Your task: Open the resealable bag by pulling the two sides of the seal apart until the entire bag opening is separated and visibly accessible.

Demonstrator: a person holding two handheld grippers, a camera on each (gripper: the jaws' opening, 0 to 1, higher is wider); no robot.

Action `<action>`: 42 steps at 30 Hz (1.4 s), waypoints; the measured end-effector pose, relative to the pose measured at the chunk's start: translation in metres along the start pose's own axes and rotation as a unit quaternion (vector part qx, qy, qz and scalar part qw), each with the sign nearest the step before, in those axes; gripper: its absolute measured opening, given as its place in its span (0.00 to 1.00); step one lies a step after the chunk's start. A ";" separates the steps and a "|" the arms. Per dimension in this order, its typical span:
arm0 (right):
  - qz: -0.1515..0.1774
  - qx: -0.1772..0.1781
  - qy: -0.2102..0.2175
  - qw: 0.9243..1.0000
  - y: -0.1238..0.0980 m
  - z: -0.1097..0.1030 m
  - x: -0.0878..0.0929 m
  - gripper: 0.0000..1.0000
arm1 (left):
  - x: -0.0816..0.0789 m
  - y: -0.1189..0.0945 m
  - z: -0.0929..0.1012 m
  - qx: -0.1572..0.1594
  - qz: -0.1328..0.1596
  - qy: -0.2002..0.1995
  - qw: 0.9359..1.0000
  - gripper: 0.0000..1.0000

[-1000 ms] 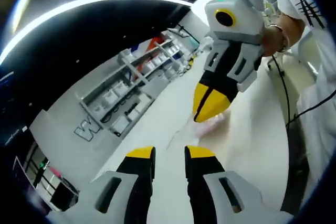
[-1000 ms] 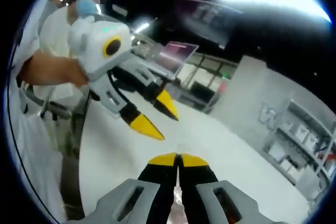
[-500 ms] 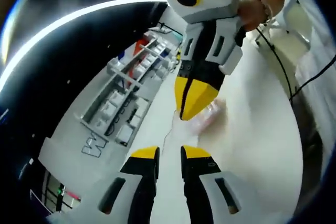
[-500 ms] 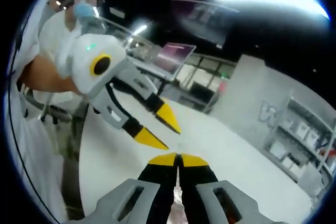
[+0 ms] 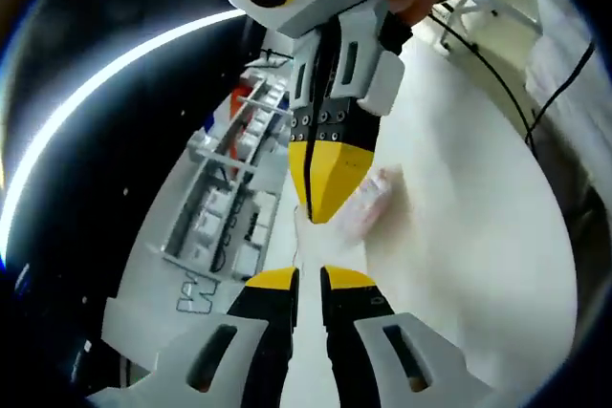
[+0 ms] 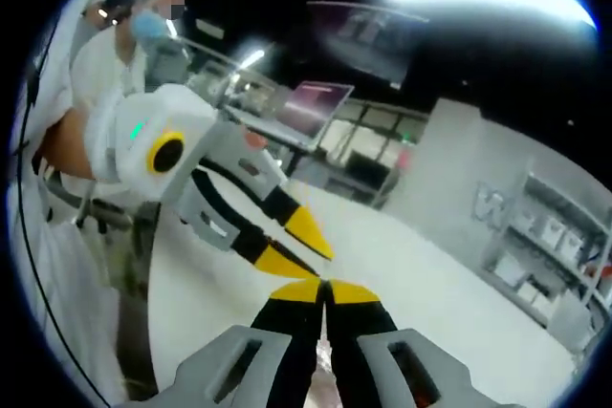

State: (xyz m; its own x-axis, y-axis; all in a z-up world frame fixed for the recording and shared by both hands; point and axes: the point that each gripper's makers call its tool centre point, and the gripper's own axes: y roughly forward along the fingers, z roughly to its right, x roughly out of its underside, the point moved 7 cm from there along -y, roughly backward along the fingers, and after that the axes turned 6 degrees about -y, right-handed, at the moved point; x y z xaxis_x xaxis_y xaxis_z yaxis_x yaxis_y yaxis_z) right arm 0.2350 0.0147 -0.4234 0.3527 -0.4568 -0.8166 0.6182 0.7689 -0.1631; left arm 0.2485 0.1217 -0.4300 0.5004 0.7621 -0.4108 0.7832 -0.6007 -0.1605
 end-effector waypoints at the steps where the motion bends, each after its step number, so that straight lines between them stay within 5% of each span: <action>1: 0.000 -0.001 0.001 1.000 0.001 0.000 0.000 0.00 | -0.001 0.001 0.000 -0.001 0.001 0.005 1.000 0.08; 13: 0.002 -0.002 0.007 1.000 0.002 -0.002 0.000 0.00 | -0.003 0.003 -0.003 -0.013 -0.004 0.056 0.998 0.01; 36: 0.008 -0.015 0.047 0.999 -0.022 -0.002 -0.003 0.00 | -0.005 0.001 -0.011 -0.021 -0.010 0.084 0.996 0.00; 42: 0.038 -0.035 0.138 0.989 -0.026 0.005 -0.017 0.01 | -0.010 0.000 -0.013 -0.023 -0.010 0.110 0.994 0.00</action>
State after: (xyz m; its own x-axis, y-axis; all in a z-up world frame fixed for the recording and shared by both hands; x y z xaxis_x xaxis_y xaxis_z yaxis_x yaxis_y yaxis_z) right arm 0.2162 0.0005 -0.4022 0.1853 -0.2657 -0.9461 0.5432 0.8300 -0.1267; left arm 0.2484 0.1174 -0.4145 0.5486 0.8117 -0.2007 0.8076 -0.5765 -0.1242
